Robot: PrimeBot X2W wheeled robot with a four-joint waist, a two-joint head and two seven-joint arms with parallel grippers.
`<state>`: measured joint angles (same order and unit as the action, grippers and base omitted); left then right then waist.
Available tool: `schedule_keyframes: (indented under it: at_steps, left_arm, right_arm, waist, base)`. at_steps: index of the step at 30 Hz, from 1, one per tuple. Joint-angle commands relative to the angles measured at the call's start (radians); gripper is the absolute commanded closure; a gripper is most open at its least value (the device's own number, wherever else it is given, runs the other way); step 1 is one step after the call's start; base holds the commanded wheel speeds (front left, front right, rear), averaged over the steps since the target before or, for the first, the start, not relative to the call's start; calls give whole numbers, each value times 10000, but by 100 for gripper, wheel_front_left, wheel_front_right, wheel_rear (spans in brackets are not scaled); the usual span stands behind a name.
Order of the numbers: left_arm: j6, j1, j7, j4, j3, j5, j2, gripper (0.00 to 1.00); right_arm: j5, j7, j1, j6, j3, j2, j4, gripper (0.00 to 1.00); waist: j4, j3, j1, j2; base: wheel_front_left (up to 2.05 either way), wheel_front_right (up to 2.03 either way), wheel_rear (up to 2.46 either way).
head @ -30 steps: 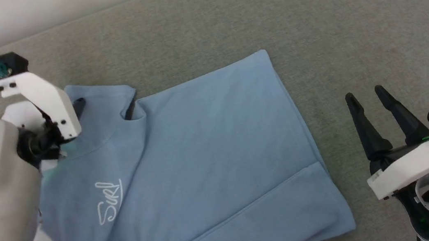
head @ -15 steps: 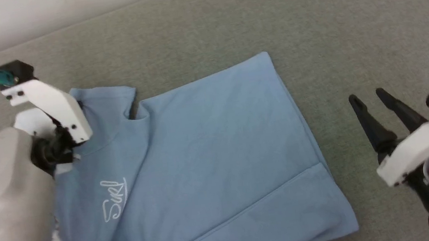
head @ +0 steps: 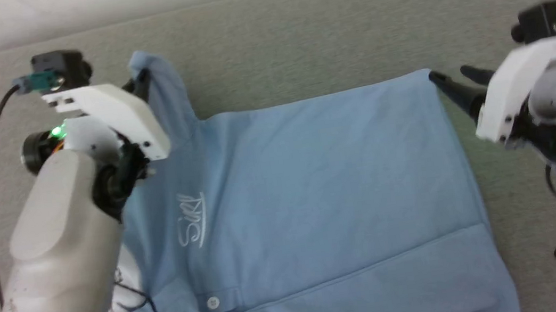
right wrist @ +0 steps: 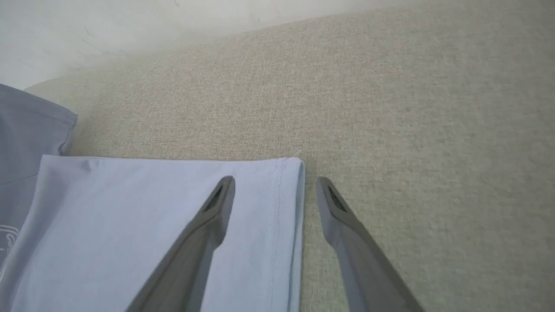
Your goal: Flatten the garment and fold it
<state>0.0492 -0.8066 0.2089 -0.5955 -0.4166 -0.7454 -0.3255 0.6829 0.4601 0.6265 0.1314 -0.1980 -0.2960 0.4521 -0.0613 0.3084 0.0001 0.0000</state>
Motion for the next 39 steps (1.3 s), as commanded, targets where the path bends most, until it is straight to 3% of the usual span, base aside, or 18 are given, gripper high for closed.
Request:
schedule_keyframes:
  at_steps: [1, 10, 12, 13, 14, 18, 24, 28, 32, 39]
  left_arm:
    - [-61, -66, -91, 306, -98, 91, 130, 100]
    - [-10, -165, -74, 1322, -350, 212, 277, 100]
    - [-15, -122, -29, 1418, -382, 196, 264, 100]
    - [-13, -100, -17, 1447, -389, 189, 250, 100]
    - [-12, -70, -7, 1467, -393, 179, 232, 100]
    - [-23, 58, -78, 1475, -336, 129, 107, 100]
    - [44, 302, -715, 1601, -24, 139, -203, 100]
    - [137, 757, -1058, 1813, 207, 64, -425, 100]
    - [477, 2024, -1501, 2608, 660, -185, -772, 100]
    - [1576, 5444, -1733, 4814, 1264, -632, -1266, 100]
  right_arm:
    - [151, 369, 604, -7, -178, -106, 639, 0]
    - [490, 1787, 2247, -7, -755, 14, 3558, 0]
    - [607, 2321, 2315, -7, -945, 74, 4037, 28]
    - [646, 2629, 2323, -7, -1058, 99, 4238, 85]
    - [666, 2877, 2339, -7, -1177, 110, 4375, 100]
    - [594, 2830, 2494, -7, -1642, 2, 4159, 100]
    - [76, 42, 2705, -7, -1901, -671, 2846, 100]
    - [42, -880, 2375, -7, -1897, -766, 2424, 100]
    - [115, -1776, 1403, -7, -1854, -871, 1713, 100]
    - [208, -2736, -1312, -7, -1574, -1086, 353, 100]
  waist:
    - [769, 452, -1, 0]
    - [1167, 1080, -1, 0]
    - [1171, 1089, -1, 0]
    - [1163, 1078, -1, 0]
    - [1145, 1053, -1, 0]
    - [1017, 827, -1, 0]
    - [817, 69, -1, 0]
    - [647, -505, -1, 0]
    - [451, -1272, -1, 0]
    - [328, -2197, -1, 0]
  base:
    - [0, 0, 0]
    - [0, 0, 0]
    - [0, 0, 0]
    - [0, 0, 0]
    - [0, 0, 0]
    - [0, 0, 0]
    - [0, 0, 0]
    - [0, 0, 0]
    - [0, 0, 0]
    - [0, 0, 0]
